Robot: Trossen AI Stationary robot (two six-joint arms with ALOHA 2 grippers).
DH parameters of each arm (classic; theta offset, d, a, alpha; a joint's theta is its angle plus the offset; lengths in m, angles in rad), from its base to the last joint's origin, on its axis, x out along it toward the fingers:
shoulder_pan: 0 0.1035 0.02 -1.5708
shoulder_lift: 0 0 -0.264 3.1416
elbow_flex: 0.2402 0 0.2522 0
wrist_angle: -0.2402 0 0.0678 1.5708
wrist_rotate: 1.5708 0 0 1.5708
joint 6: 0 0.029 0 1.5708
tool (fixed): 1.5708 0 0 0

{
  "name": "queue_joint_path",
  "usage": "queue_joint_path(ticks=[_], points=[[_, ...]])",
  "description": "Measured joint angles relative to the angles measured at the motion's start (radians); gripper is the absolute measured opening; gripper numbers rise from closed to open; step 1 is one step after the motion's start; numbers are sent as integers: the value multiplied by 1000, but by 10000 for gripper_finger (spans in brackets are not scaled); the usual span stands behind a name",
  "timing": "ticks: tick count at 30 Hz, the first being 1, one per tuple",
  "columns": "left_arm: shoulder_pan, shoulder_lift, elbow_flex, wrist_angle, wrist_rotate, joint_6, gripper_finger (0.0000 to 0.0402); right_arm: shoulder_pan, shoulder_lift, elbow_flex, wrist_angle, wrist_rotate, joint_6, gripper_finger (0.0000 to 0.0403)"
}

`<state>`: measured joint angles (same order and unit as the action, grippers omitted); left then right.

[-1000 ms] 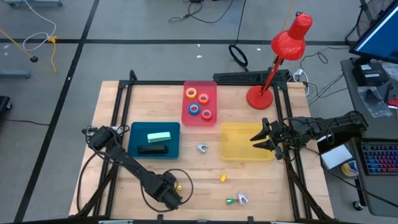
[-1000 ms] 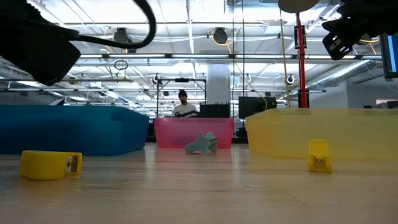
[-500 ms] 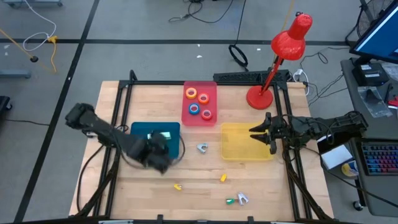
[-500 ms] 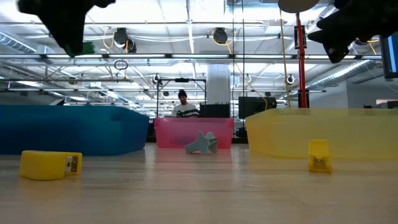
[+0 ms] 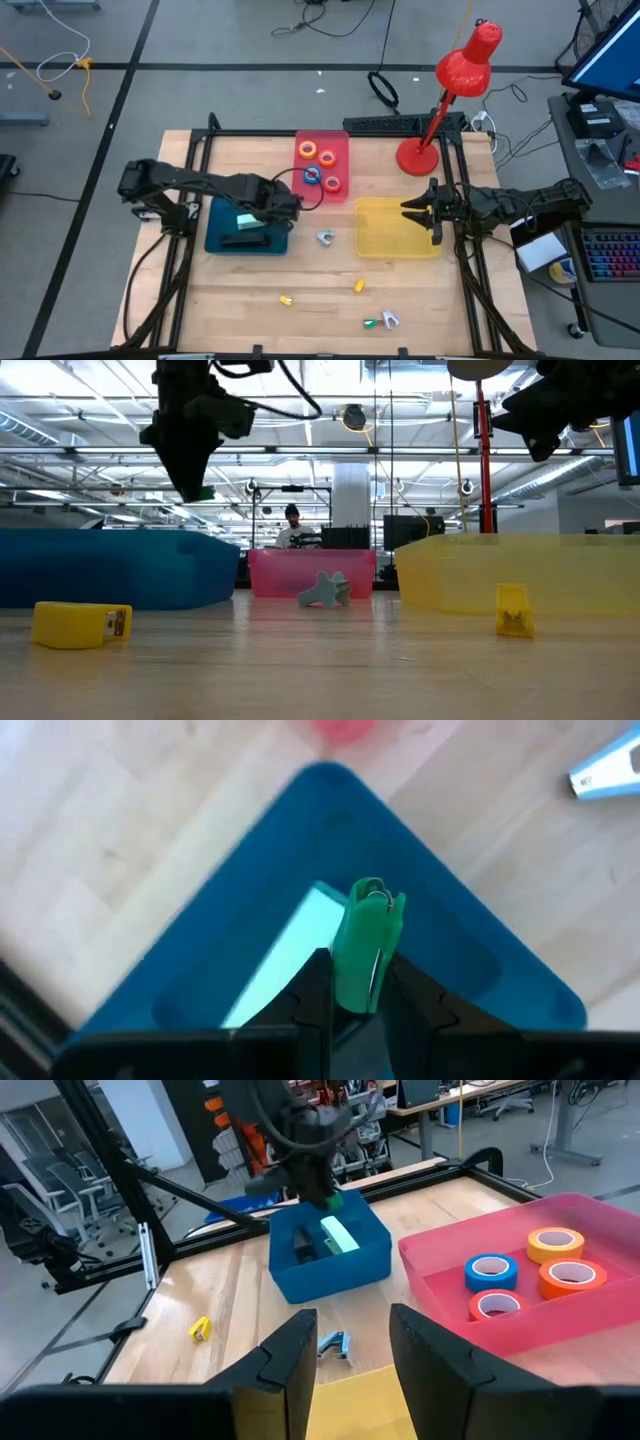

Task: Pick and place Stapler, Stapler remover, tape
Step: Put the left green stapler into the blue bin, then put the left yellow stapler into the blue bin

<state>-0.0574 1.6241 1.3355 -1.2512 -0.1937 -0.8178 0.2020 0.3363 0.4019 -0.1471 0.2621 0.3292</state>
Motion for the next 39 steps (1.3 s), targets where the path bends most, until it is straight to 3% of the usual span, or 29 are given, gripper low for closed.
queue_joint_path(ticks=[9, 21, 27, 30, 39], points=[[8, -13, -180, 201, 118, 1, 54, 0, 0, 0, 0, -1, 2, 123], [14, -8, -354, 393, 148, -11, 54, 0, 0, 0, 0, -1, 26, 123], [14, -8, -384, 452, 164, -11, 55, 0, 0, 0, 0, -1, 26, 123], [14, -8, -384, 452, 157, -5, 77, 0, 0, 0, 0, -1, 26, 123], [14, -8, -384, 459, 142, 8, 192, 0, 0, 0, 1, -1, 26, 123]])
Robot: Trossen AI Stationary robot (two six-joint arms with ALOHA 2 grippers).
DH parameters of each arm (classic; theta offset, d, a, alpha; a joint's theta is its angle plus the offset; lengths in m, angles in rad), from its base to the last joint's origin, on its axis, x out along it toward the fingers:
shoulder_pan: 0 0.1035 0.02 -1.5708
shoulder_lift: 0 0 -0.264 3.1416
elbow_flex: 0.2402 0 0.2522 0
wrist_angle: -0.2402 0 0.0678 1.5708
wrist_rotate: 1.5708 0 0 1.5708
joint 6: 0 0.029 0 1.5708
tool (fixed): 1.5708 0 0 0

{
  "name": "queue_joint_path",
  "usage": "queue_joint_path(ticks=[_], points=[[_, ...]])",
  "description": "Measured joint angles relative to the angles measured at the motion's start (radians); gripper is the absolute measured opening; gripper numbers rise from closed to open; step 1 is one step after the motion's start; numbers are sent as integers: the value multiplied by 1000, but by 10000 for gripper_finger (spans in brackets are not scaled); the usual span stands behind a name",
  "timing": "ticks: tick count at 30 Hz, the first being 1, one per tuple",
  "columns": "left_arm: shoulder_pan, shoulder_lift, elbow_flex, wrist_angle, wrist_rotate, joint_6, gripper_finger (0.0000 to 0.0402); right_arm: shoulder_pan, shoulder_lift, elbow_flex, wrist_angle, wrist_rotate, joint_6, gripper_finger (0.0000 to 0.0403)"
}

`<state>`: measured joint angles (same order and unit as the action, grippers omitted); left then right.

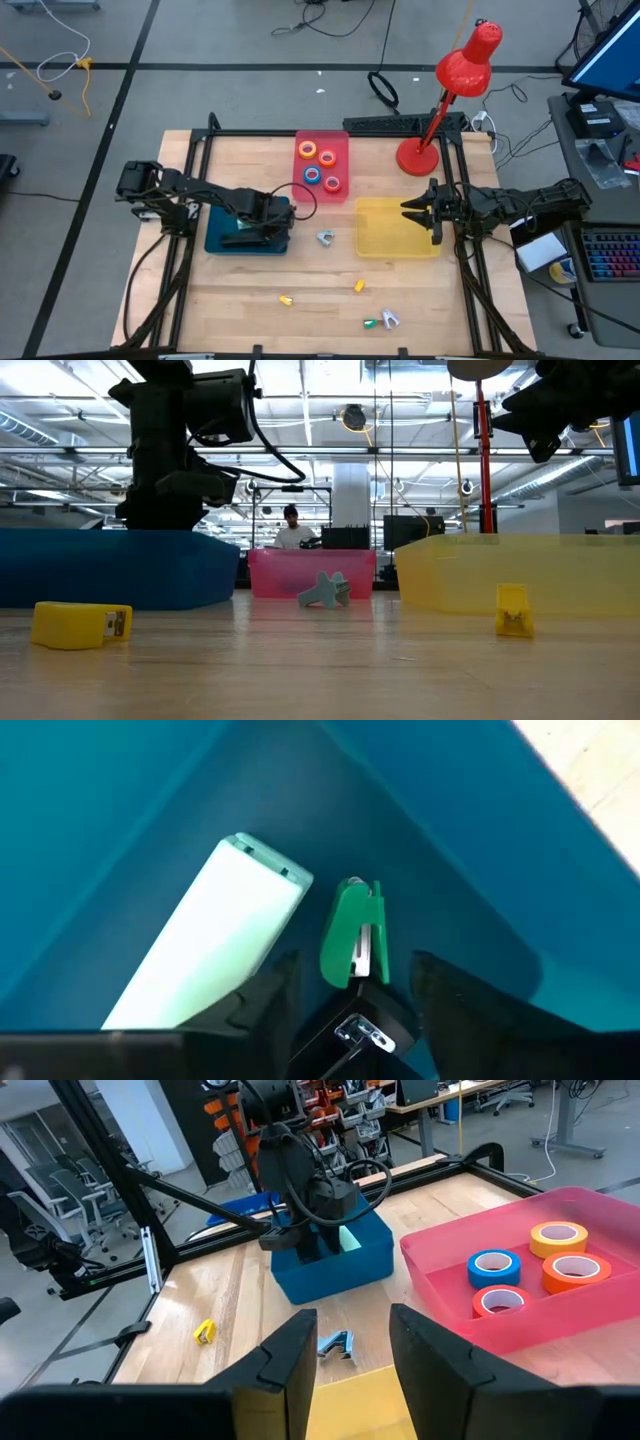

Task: Pick and place Stapler, Stapler remover, tape
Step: Put the left yellow stapler into the blue bin

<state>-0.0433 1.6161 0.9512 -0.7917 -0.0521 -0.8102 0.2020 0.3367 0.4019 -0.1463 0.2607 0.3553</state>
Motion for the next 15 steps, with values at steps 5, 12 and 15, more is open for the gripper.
queue_joint_path(ticks=[5, 12, 15], points=[[7, 0, 5, -4, 13, -4, 233, 0, 0, 0, 0, 0, 0, 123], [8, -17, 116, -88, 45, -1, 247, 0, 0, 0, 0, 0, 0, 123], [-38, -25, 189, -107, 52, -3, 247, 0, 0, 0, 0, -1, 0, 123]])
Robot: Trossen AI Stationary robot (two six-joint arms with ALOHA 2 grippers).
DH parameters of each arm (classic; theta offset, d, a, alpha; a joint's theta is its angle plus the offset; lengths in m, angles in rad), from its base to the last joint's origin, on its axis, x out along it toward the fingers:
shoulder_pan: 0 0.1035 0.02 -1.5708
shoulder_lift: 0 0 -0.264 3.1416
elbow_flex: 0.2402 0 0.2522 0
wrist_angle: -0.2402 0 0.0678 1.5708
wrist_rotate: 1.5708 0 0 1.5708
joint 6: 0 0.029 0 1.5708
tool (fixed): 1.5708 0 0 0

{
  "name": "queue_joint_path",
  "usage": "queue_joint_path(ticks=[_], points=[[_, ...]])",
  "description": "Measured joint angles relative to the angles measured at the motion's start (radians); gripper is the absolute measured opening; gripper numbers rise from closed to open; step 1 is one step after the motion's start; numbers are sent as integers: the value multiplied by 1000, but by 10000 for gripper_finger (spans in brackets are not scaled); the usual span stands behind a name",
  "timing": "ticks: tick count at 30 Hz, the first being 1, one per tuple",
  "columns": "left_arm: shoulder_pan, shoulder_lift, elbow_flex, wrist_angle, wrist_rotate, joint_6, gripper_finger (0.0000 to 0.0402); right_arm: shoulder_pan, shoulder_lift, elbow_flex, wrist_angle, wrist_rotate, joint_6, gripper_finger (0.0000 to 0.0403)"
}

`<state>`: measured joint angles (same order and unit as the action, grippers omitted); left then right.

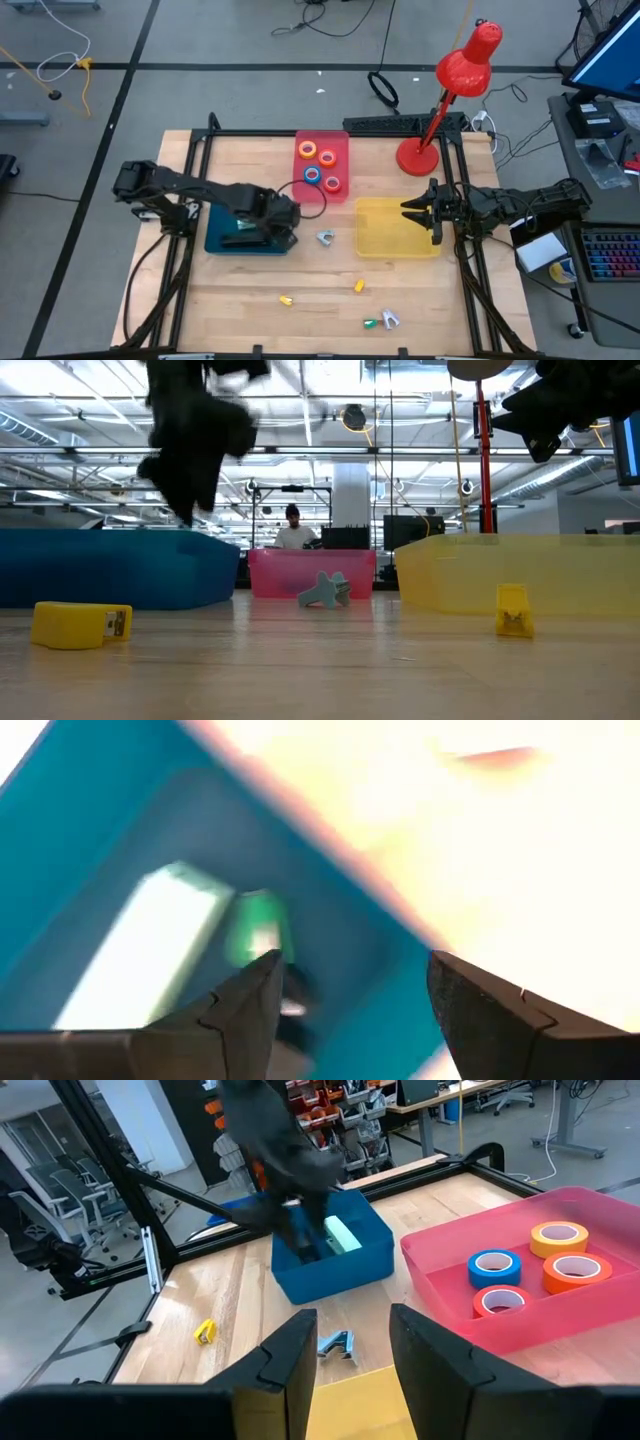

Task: Pick and place Stapler, Stapler remover, tape
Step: Put the left yellow stapler into the blue bin

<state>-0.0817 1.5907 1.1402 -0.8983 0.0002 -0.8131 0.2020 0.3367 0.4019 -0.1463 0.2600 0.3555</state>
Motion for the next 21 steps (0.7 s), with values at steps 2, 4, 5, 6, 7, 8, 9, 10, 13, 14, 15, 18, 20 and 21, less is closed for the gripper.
queue_joint_path(ticks=[2, 4, 5, 6, 7, 8, 9, 10, 13, 14, 15, 18, 20, 21], points=[[-55, -7, 49, 39, 7, 13, 248, 0, 0, 0, 0, 0, 0, 123], [-125, -4, 83, 69, 7, 40, 248, 0, 0, 0, 0, 0, 0, 123], [-165, -2, 95, 85, 5, 60, 248, 0, 0, 0, 0, 0, 0, 123], [-207, -2, 102, 108, 2, 79, 248, 0, 0, 0, 0, 0, 0, 123], [-247, -4, 105, 139, -11, 96, 248, 0, 0, 0, 0, 0, 0, 123], [-291, -4, 106, 166, -26, 104, 248, 0, 0, 0, 0, 0, 0, 123], [-331, -1, 106, 182, -50, 109, 248, 0, 0, 0, 0, 0, 0, 123], [-370, 5, 106, 189, -77, 109, 248, 0, 0, 0, 0, 0, 0, 123], [-465, 29, 105, 203, -160, 106, 248, 0, 0, 0, 0, 0, -1, 123], [-489, 39, 105, 205, -179, 105, 248, 0, 0, 0, 0, 0, -1, 123], [-509, 52, 105, 205, -190, 105, 248, 0, 0, 0, 0, 0, -1, 123], [-543, 99, 105, 227, -194, 105, 248, 0, 0, 0, 0, 0, -2, 123], [-549, 136, 105, 265, -193, 110, 248, 0, 0, 0, 0, 0, -3, 123], [-550, 154, 105, 285, -191, 118, 248, 0, 0, 0, 0, 0, -3, 123]])
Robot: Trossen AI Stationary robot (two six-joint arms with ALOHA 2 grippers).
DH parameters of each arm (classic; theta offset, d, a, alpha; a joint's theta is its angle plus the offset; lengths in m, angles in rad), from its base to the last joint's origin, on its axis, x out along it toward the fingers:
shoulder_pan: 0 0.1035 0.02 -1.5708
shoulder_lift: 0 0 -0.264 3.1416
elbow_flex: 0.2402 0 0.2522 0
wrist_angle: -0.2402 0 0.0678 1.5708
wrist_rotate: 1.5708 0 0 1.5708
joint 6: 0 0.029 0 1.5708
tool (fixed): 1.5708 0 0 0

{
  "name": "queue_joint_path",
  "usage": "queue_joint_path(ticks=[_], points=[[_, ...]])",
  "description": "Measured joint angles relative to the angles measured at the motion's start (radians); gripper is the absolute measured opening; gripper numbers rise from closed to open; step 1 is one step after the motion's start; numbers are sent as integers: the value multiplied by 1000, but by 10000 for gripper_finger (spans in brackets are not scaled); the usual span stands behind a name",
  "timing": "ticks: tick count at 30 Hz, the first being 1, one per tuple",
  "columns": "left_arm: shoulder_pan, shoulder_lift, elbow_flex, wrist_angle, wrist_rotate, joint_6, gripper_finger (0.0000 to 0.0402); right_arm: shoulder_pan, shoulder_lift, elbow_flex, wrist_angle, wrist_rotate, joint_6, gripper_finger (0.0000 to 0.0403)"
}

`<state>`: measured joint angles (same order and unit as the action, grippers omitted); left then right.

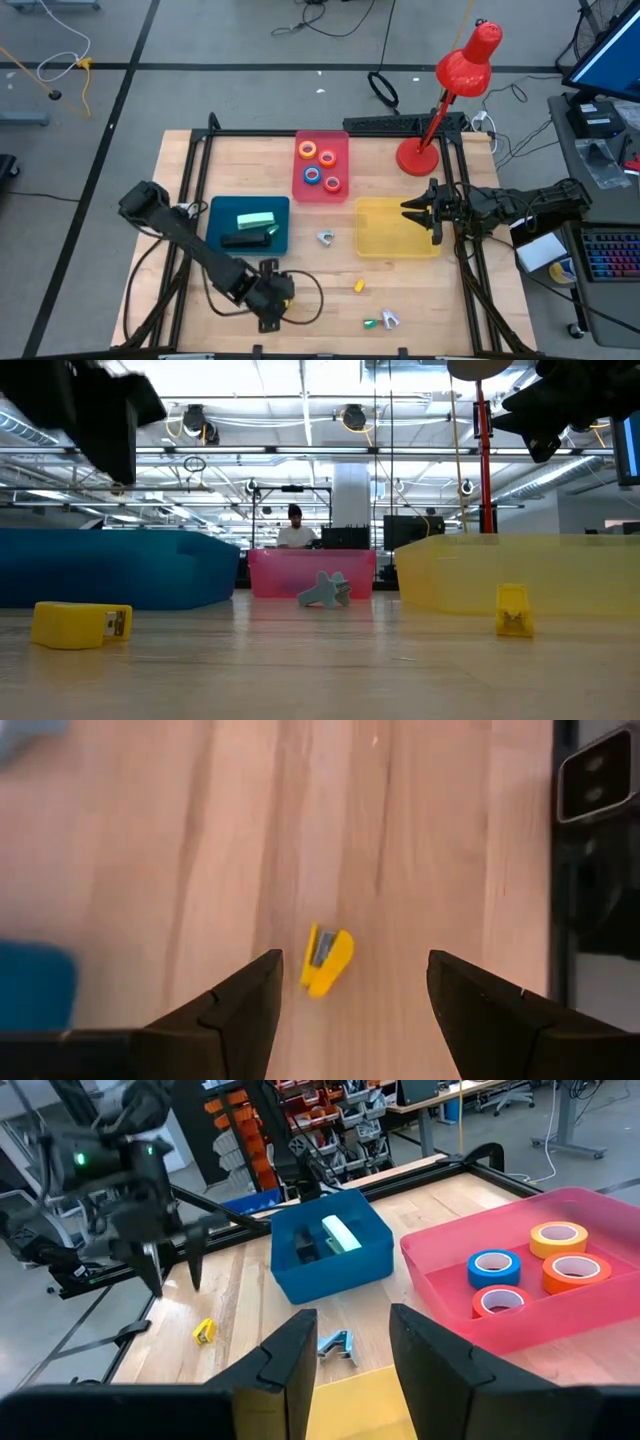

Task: Pick and place Stapler, Stapler remover, tape
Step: Put the left yellow stapler into the blue bin

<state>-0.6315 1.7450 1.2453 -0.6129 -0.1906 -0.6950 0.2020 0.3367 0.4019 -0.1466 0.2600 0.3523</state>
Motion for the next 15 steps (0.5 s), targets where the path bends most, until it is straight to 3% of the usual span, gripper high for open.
queue_joint_path(ticks=[9, 15], points=[[33, 128, 0, 14, 14, 60, 248, 0, 0, 0, 0, 0, 0, 123], [49, 161, -1, 20, 104, 123, 248, 0, 0, 0, 0, 0, 0, 123]])
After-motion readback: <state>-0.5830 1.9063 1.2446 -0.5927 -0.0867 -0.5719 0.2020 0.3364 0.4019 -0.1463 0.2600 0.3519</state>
